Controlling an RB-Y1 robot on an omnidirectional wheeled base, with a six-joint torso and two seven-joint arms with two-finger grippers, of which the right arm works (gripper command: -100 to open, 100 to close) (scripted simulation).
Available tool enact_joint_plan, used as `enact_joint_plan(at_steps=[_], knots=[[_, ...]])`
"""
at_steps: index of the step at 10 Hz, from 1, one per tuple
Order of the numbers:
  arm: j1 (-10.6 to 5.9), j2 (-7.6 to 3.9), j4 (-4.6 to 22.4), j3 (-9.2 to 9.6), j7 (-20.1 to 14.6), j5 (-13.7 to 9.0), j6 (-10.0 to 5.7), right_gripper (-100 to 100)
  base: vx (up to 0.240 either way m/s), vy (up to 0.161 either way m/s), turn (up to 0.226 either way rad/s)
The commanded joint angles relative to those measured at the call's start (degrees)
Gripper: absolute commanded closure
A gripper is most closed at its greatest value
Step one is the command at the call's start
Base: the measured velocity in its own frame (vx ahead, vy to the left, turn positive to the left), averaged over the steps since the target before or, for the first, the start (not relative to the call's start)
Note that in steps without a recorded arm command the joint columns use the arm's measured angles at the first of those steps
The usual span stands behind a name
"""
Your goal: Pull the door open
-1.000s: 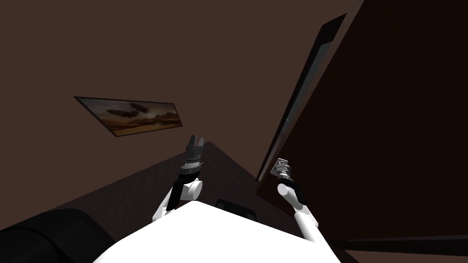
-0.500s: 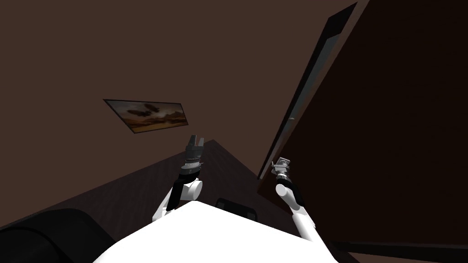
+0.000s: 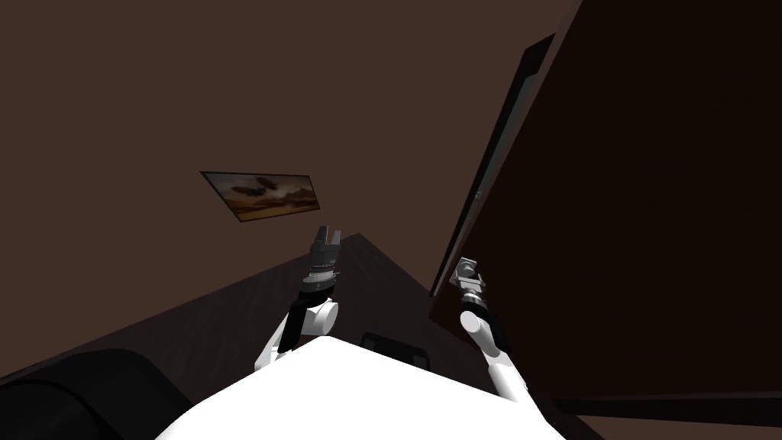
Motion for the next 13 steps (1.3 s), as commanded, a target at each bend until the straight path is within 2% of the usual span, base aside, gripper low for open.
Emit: enact_joint_plan(at_steps=[1,9,10,11,12,13], knots=[[0.84,0.35,-1.05,0.6,-2.33,-1.82,-0.75,-100,-0.099,-0.028,0.085],[4.02,1.91,-4.88,3.19,-11.54,-9.27,-4.07,-100,-0.098,-0.028,0.072],[3.91,1.74,-4.69,2.99,-10.71,-8.66,-3.75,-100,-0.043,-0.014,0.017],[4.23,-0.05,-3.96,2.23,-12.77,-9.1,-4.05,-100,0.084,-0.012,0.134],[4.23,-0.05,-3.96,2.23,-12.77,-9.1,-4.05,-100,0.117,-0.02,0.081],[4.4,-1.35,-3.38,1.66,-14.06,-9.35,-4.21,-100,0.146,-0.016,0.1]])
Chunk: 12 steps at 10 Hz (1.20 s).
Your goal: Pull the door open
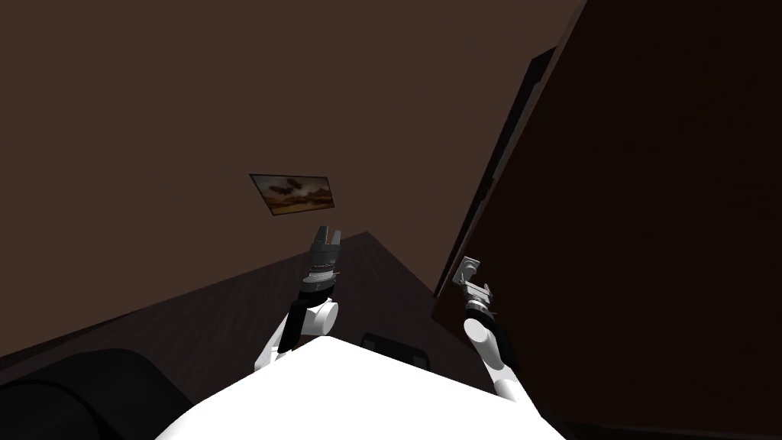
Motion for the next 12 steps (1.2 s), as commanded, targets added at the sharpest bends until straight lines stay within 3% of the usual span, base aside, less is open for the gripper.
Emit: enact_joint_plan(at_steps=[1,5,6,7,12], knots=[[0.44,-2.05,0.66,-0.98,-2.17,-0.44,-0.16,-100,0.19,0.009,0.165],[0.94,-5.7,2.29,-2.58,-5.8,-1.12,-0.6,-100,0.149,-0.03,0.107],[0.94,-5.14,1.77,-2.55,-4.96,-1.15,-0.26,-100,0.052,-0.014,0.013],[0.94,-5.14,1.77,-2.55,-4.96,-1.15,-0.26,100,-0.006,-0.002,-0.032],[0.94,-5.14,1.77,-2.55,-4.96,-1.15,-0.26,100,-0.01,0.0,0.004]])
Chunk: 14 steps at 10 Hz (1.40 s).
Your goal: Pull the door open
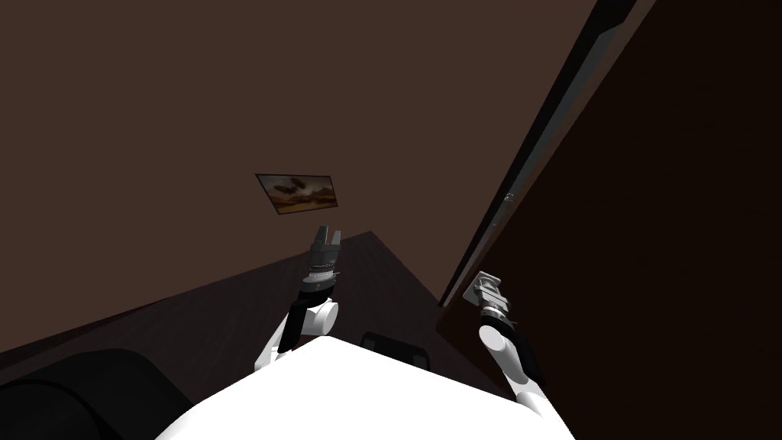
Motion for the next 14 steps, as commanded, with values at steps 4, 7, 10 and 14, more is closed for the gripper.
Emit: enact_joint_plan(at_steps=[4,7,10,14], knots=[[0.87,-1.89,-0.93,2.24,-2.85,0.14,-0.07,100,-0.202,-0.023,0.129],[1.64,-3.58,-1.74,4.24,-5.39,0.28,-0.14,100,-0.258,-0.022,0.154],[2.26,-4.91,-2.37,5.82,-7.39,0.4,-0.18,100,-0.221,-0.032,0.117],[3.03,-6.14,-2.86,7.33,-8.73,0.77,-0.42,100,-0.17,-0.026,0.09]])
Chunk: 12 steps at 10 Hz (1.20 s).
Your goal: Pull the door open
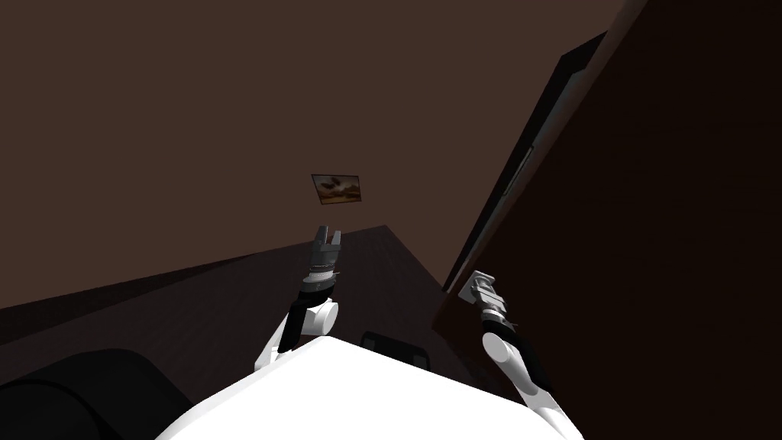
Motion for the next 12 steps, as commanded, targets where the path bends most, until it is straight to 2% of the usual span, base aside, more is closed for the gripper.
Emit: enact_joint_plan(at_steps=[1,4,7,8,12], knots=[[0.62,-0.69,-0.5,0.96,-0.88,0.2,-0.09,100,-0.241,-0.036,0.148],[1.32,-2.3,-1.33,2.7,-2.68,0.61,-0.53,100,-0.22,-0.013,0.134],[1.85,-3.52,-1.96,4.02,-4.05,0.92,-0.87,100,-0.207,-0.05,0.102],[1.74,-3.29,-1.55,3.86,-3.9,0.91,-0.87,100,-0.083,-0.014,0.033],[2.62,-5.26,-2.38,5.9,-5.98,1.39,-1.63,100,-0.174,-0.031,0.111]])
